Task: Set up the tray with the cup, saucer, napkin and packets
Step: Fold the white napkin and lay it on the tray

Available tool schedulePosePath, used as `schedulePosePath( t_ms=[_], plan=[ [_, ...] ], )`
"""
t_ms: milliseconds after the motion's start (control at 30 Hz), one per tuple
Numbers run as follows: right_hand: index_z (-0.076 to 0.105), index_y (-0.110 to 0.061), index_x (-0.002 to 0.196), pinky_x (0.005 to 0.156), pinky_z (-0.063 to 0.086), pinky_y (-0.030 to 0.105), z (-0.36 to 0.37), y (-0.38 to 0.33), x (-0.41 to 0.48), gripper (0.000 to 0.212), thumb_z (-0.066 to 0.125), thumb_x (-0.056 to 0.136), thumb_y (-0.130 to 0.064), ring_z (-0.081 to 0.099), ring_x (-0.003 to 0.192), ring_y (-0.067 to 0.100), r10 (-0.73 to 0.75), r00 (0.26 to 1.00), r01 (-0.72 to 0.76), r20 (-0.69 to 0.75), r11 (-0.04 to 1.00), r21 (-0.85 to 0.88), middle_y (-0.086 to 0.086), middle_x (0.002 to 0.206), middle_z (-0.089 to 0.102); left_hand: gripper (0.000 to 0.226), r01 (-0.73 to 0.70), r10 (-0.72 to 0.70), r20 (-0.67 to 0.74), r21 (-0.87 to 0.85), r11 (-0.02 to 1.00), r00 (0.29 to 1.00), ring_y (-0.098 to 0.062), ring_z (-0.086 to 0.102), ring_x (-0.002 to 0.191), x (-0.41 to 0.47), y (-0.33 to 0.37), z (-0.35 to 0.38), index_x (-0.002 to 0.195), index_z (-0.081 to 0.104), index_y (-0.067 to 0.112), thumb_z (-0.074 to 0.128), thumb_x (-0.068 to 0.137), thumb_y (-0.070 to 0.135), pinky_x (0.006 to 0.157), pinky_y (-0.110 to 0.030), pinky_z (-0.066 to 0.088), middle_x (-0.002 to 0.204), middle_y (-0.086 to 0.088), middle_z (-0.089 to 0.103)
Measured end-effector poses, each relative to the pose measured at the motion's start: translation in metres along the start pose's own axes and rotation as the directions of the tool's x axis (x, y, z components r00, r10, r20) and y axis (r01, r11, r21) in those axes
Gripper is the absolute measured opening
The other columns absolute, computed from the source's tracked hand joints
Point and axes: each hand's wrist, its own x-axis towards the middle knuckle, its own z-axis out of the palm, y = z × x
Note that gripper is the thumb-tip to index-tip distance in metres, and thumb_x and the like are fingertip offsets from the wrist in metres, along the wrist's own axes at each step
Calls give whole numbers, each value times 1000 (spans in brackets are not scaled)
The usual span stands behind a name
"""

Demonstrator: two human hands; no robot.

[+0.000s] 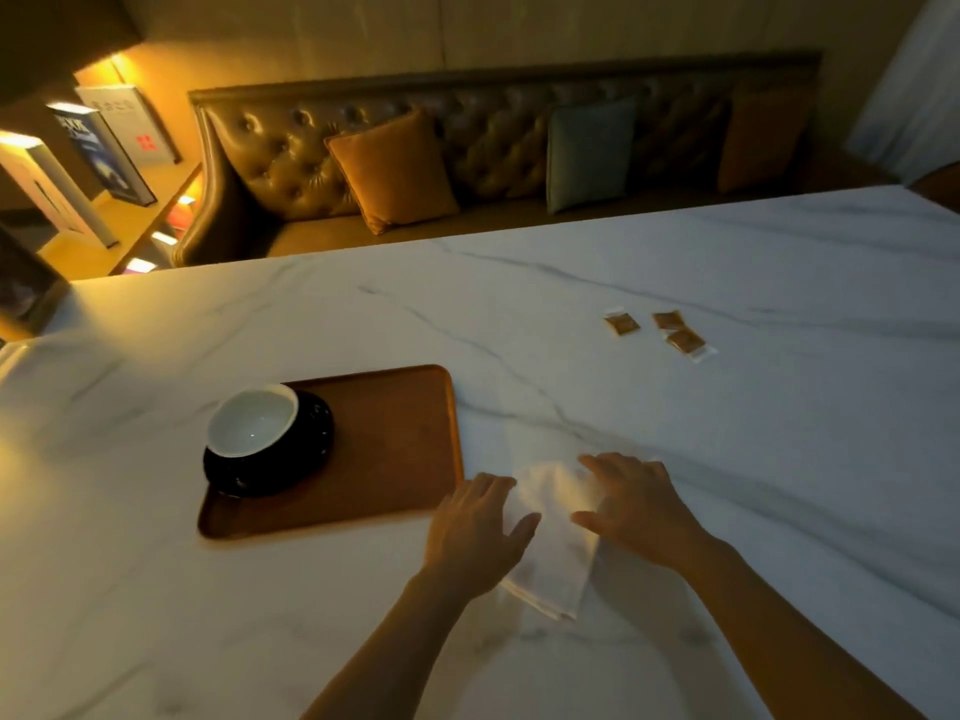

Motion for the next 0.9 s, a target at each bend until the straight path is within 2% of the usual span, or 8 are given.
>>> schedulePosePath(
  t_ms=[167,300,433,567,633,700,800,900],
  plan=[
    [29,-30,139,106,18,40,19,14,-19,67,52,80,-51,28,135,18,-53,990,57,130,998,-24,-1,148,32,61,-37,17,187,106,994,982,-22,41,123,-16,12,33,130,40,23,48,81,57,99,-34,32,134,-1,46],
    [39,-30,134,99,22,38,21,14,-20,48,46,87,-40,35,130,17,-102,994,105,49,993,-47,-3,142,40,68,-52,28,156,148,988,987,-21,35,127,-28,17,42,124,41,22,47,73,67,106,-35,24,134,-1,42],
    [52,-30,122,91,22,34,21,15,-20,33,39,93,-35,45,119,15,-140,990,138,-28,989,-55,-6,129,52,80,-31,-28,245,234,972,969,-26,7,143,-37,26,51,130,34,16,48,72,68,117,-47,1,153,-7,21],
    [58,-28,115,89,21,32,20,18,-19,30,38,93,-34,48,114,16,-144,990,143,-12,989,-48,-5,122,57,49,-36,-8,167,257,966,986,-23,18,140,-45,26,51,124,40,15,42,85,45,116,-45,8,147,-6,32],
    [60,-25,110,87,21,31,18,20,-19,27,40,93,-32,50,110,17,-139,990,139,-22,990,-29,-4,118,60,30,-92,74,78,254,963,994,-25,41,129,-46,23,51,108,53,15,47,83,30,110,-44,26,130,-8,52],
    [62,-22,104,81,20,30,15,22,-19,24,43,92,-29,53,104,19,-126,991,126,-44,992,3,-1,111,63,20,-113,114,6,196,974,993,-25,56,110,-46,22,47,98,60,16,50,82,25,98,-35,39,112,-6,63],
    [64,-17,93,72,17,29,12,22,-19,18,47,89,-23,57,94,22,-104,990,112,-97,990,81,3,98,66,21,-15,12,-35,-97,995,999,-25,59,99,-44,18,34,104,60,14,48,91,25,82,-29,40,106,-8,67],
    [65,-13,88,78,28,31,4,22,-18,15,50,86,-17,59,89,26,-78,990,95,-117,984,149,6,92,68,11,42,-73,-94,-302,952,993,-28,62,76,-42,18,17,92,58,15,52,91,24,57,-28,36,84,-11,67]
  ],
)
